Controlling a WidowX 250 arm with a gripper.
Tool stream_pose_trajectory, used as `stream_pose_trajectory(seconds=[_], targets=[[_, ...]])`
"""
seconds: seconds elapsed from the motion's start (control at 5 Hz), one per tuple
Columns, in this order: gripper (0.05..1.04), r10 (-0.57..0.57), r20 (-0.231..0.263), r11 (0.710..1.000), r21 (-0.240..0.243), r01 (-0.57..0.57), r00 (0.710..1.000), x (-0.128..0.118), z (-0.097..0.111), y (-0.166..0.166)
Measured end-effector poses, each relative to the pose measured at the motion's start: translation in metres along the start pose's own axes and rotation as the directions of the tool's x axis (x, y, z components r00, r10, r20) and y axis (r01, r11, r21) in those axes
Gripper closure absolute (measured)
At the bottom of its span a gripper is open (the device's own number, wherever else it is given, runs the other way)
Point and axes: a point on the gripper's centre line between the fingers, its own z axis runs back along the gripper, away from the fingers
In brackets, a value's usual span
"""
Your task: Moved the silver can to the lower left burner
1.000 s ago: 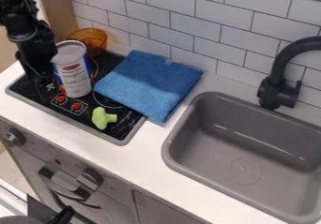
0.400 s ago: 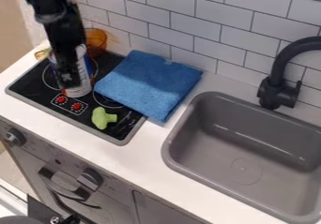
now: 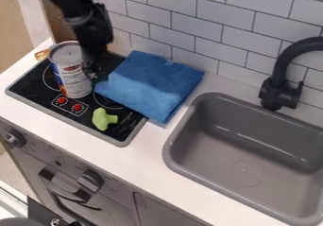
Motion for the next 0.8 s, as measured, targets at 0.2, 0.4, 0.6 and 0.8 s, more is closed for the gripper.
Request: stream_pose_trajectory(seconds=[0.2, 0.4, 0.6, 0.8], targets=[[0.083, -0.001, -0.033, 1.0, 0.02, 0.002, 0.999, 0.002, -0.02, 0.019], [0.083, 0.003, -0.055, 1.0, 0.0, -0.003, 0.999, 0.001, -0.038, 0.032], [0.083, -0.015, -0.054, 1.0, -0.014, 0.014, 0.998, -0.007, -0.039, 0.042], [0.083, -0.05, -0.064, 0.997, -0.066, 0.046, 0.997, -0.017, -0.039, 0.043]])
